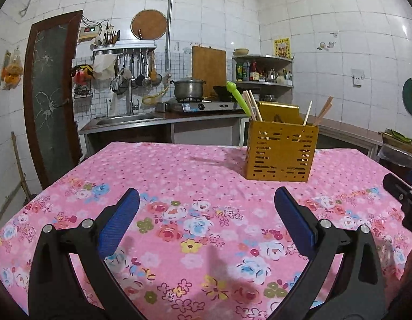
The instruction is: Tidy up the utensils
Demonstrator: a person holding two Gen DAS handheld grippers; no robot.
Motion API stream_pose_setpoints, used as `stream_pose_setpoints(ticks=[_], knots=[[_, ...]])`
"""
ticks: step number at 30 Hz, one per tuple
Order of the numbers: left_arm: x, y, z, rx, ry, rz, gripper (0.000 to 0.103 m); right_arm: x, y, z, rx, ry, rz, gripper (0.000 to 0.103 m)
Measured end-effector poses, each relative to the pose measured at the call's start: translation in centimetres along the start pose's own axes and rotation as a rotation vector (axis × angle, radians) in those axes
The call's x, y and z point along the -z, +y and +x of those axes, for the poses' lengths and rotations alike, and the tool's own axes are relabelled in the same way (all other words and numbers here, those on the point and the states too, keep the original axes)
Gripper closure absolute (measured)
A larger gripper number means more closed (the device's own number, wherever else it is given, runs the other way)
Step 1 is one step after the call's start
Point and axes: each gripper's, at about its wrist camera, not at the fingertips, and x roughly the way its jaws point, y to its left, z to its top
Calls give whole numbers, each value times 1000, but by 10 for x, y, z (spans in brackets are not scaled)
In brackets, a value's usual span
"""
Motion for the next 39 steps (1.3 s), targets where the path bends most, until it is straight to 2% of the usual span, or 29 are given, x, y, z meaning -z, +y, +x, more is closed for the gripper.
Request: stream_pose_setpoints(ticks=[16, 39], knots=[[1, -7, -12, 14, -49, 46, 5, 0, 7, -5, 5, -17, -32, 4], [0, -9, -16, 24, -71, 44, 5, 0, 6, -6, 7, -18, -41, 4]])
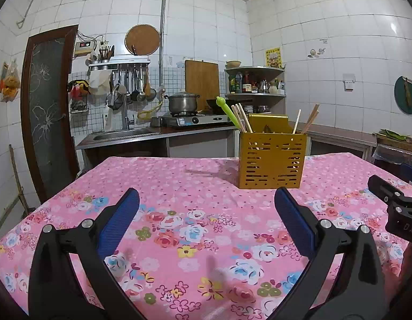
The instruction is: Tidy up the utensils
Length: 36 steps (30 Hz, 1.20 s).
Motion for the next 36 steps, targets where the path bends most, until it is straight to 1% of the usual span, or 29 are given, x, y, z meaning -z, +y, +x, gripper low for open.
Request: stream_pose_setpoints(ticks=[36], knots=[[-3, -5, -5, 4, -11, 2, 5, -1, -2, 1, -1, 0, -6, 4]])
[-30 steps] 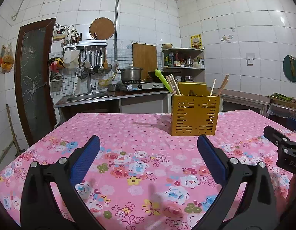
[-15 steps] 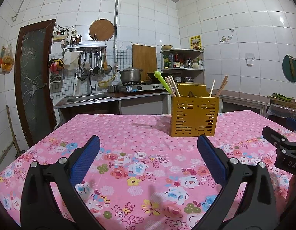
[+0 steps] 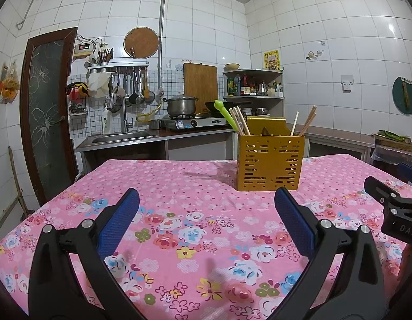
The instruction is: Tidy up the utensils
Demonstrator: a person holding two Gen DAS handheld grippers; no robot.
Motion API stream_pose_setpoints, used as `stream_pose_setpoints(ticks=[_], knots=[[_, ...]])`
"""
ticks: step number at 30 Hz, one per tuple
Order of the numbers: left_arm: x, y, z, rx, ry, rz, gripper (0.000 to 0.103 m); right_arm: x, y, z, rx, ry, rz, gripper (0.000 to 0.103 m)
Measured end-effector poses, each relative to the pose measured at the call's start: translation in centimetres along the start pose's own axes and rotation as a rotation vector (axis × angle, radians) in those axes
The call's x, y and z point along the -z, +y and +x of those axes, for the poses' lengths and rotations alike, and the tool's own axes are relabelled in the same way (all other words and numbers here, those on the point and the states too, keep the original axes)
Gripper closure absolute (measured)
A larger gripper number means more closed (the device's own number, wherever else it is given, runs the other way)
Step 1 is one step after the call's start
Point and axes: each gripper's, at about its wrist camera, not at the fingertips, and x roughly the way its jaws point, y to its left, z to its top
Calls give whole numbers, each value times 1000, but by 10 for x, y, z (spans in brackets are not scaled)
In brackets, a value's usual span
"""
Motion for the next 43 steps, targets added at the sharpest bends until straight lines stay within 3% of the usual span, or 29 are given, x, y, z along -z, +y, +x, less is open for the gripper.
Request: stream_pose_setpoints(ticks=[43], knots=[[1, -1, -1, -7, -2, -15, 5, 0, -1, 0, -1, -1, -3, 4]])
